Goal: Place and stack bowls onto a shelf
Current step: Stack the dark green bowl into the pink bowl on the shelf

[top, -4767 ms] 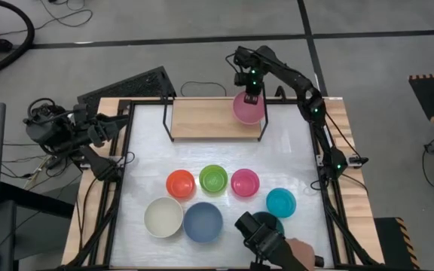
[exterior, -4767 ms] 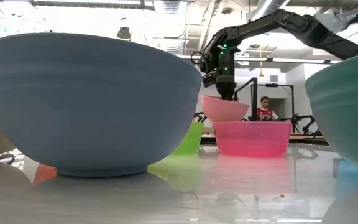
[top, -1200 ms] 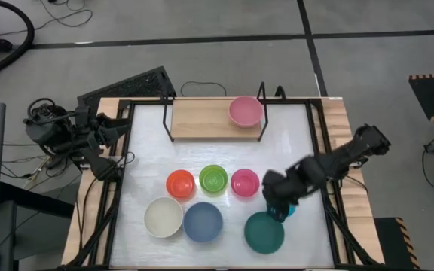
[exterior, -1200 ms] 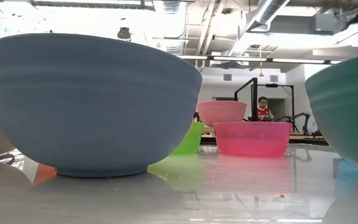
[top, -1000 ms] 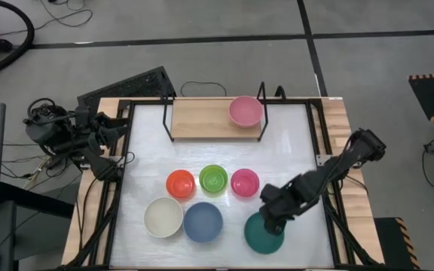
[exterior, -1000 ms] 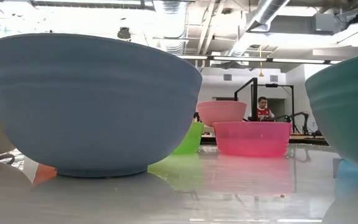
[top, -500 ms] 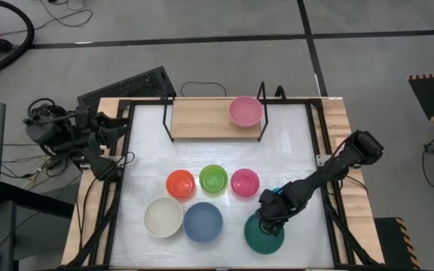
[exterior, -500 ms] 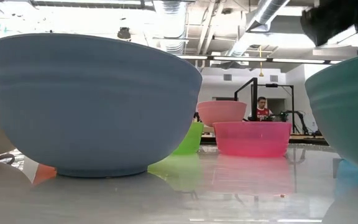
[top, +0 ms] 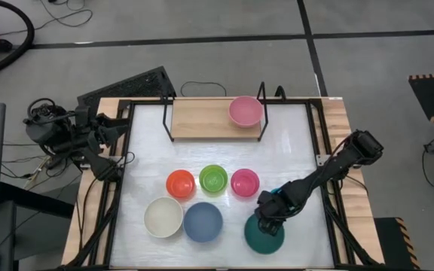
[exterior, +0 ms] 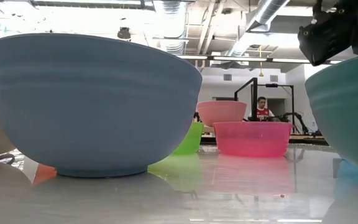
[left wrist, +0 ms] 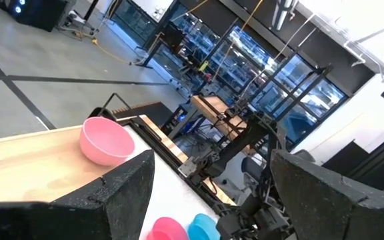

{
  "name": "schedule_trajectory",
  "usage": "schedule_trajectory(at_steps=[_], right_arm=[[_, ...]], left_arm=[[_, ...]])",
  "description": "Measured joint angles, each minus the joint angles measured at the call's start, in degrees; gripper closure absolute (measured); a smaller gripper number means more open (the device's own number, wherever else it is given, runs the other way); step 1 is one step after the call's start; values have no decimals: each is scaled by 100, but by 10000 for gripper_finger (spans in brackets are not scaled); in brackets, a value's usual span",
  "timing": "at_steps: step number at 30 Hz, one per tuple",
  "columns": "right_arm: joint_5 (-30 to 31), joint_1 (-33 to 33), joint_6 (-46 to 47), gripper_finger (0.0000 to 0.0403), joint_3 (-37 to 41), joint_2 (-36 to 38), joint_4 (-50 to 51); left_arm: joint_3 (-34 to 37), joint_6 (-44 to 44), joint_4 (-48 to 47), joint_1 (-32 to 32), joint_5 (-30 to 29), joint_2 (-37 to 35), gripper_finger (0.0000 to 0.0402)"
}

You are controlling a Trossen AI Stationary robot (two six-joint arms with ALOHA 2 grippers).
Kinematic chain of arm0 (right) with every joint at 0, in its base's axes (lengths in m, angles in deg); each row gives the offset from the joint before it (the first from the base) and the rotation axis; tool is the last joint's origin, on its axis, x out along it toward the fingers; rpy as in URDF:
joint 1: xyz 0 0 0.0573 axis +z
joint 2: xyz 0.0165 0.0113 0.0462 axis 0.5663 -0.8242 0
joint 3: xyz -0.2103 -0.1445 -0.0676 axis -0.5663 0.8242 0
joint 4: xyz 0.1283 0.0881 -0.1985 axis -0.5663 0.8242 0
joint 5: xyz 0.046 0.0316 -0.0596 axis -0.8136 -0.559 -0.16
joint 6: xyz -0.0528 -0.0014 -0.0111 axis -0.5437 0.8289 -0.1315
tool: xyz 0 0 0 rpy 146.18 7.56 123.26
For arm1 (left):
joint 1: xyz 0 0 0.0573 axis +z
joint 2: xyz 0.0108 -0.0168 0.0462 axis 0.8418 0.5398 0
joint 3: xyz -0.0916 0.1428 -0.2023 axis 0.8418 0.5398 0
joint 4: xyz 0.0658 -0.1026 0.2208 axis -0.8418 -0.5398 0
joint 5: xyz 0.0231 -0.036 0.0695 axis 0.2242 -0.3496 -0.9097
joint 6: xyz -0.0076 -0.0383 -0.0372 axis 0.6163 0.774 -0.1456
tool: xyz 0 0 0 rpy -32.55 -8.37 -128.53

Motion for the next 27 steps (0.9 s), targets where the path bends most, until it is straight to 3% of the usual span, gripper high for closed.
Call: schedule_trajectory(at_steps=[3, 4, 17, 27], right_arm=[[-16, -2, -142, 373, 0, 0, -10], [-26, -12, -96, 378, 2, 0, 2], [-159, -168, -323, 376, -667, 91, 459], [-31, -936, -1578, 376, -2107, 357, 2210]], left_arm=[[0, 1, 0, -2, -15, 0, 118], [0, 1, 1, -2, -49, 0, 118], [0, 2, 2, 0, -116, -2, 118], [0, 0, 0, -2, -115, -2, 118]])
